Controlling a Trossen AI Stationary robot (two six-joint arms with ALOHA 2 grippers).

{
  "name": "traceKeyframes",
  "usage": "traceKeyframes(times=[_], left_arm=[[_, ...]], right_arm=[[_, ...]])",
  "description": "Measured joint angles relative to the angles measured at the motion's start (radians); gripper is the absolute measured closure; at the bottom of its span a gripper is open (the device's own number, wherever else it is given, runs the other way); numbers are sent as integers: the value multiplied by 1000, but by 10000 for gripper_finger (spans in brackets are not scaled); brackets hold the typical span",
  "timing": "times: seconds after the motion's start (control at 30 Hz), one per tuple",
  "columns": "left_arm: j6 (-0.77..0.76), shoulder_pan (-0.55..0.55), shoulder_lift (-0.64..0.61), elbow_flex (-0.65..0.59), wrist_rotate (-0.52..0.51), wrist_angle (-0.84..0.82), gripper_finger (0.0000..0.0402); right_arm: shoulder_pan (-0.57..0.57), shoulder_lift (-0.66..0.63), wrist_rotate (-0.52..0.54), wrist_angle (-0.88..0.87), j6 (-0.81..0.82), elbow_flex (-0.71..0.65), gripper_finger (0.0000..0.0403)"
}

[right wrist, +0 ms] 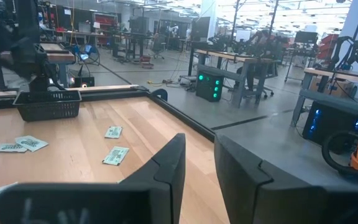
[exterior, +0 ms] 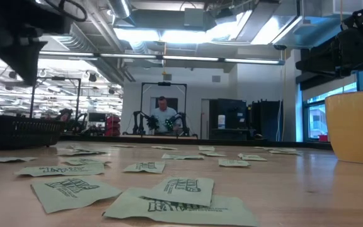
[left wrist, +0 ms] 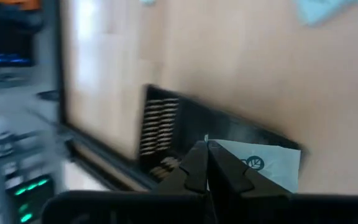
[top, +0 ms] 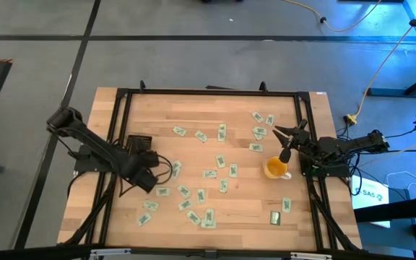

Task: Pick and place Stevia / Truvia into bins
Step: Put the stevia packet into the black bin

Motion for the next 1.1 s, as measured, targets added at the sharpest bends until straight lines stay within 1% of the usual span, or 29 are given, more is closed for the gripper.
traceKeyframes(times=[0.07, 0.17, 0.23, 0.4, 0.53, 0.7, 0.8, 0.97, 1.1], left_arm=[[-37, 11, -5, 0, -34, -19, 398], [-81, 35, -9, -25, -53, -16, 398], [-101, 54, -9, -64, -23, -5, 398], [-107, 99, -9, -182, 104, 58, 398], [-106, 137, -8, -246, 139, 135, 398], [-105, 184, -9, -279, 136, 173, 398], [-104, 201, -9, -291, 118, 184, 398], [-103, 208, -9, -294, 66, 195, 398], [-103, 207, -9, -294, 60, 196, 398]], right_arm=[[0, 0, 0, 0, 0, 0, 313], [0, 0, 0, 0, 0, 0, 313], [0, 0, 0, 0, -1, 0, 313], [0, 0, 0, 0, -1, 0, 313], [0, 0, 0, 0, 0, 0, 313], [0, 0, 0, 0, 1, 0, 313], [0, 0, 0, 0, 1, 0, 313], [0, 0, 0, 0, 1, 0, 313], [0, 0, 0, 0, 1, 0, 313]])
